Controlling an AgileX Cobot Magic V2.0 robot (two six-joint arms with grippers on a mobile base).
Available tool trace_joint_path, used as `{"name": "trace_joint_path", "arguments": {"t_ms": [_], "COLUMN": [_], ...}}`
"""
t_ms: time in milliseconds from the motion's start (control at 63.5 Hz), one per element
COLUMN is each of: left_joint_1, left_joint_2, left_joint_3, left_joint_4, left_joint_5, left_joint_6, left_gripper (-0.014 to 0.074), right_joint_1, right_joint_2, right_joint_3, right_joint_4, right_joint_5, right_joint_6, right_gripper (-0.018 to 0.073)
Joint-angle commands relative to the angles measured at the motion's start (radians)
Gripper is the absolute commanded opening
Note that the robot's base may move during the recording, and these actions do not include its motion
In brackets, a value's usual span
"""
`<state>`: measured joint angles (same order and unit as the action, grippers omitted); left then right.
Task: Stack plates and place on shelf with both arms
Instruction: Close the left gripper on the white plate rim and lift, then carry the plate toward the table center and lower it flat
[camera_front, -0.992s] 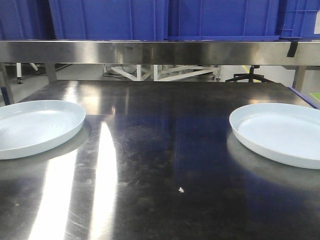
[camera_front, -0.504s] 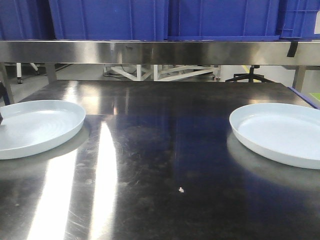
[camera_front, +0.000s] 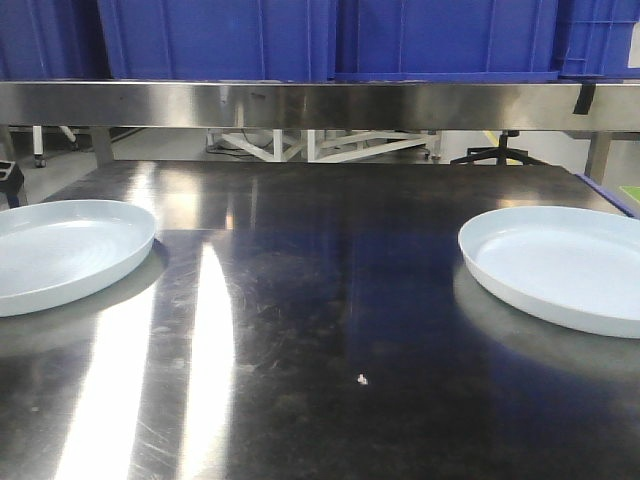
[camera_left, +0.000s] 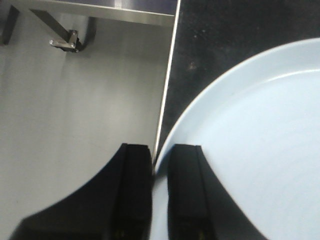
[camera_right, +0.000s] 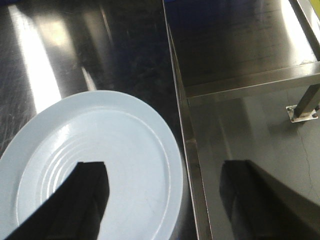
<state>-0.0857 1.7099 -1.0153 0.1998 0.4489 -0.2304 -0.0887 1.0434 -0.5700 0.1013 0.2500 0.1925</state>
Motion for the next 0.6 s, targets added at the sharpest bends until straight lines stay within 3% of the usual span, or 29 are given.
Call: {"name": "trace_joint_path", "arguments": {"t_ms": [0, 362, 583], "left_joint_1": [-0.021, -0.188, -0.341], "left_joint_2": [-0.059, -0.17, -0.155], "left_joint_3": [-0.054, -0.204, -0.223], "left_joint_4": [-0.032, -0.102, -0.165], "left_joint_5": [0.014, 0.084, -0.005], "left_joint_6": [-0.008, -0.008, -0.008], "left_gripper": [0.0107, 0.0104, 0.0104], "right_joint_1": [-0.001, -0.001, -0.001], "right_joint_2": [-0.008, -0.008, -0.008], "right_joint_3": [-0.037, -0.037, -0.037], "right_joint_4": [-0.008, -0.008, -0.008], "right_joint_5": [-0.084, -0.081, -0.075], "right_joint_6": [-0.009, -0.009, -0.009], "right_gripper": [0.0571, 0.0571, 0.0571]}}
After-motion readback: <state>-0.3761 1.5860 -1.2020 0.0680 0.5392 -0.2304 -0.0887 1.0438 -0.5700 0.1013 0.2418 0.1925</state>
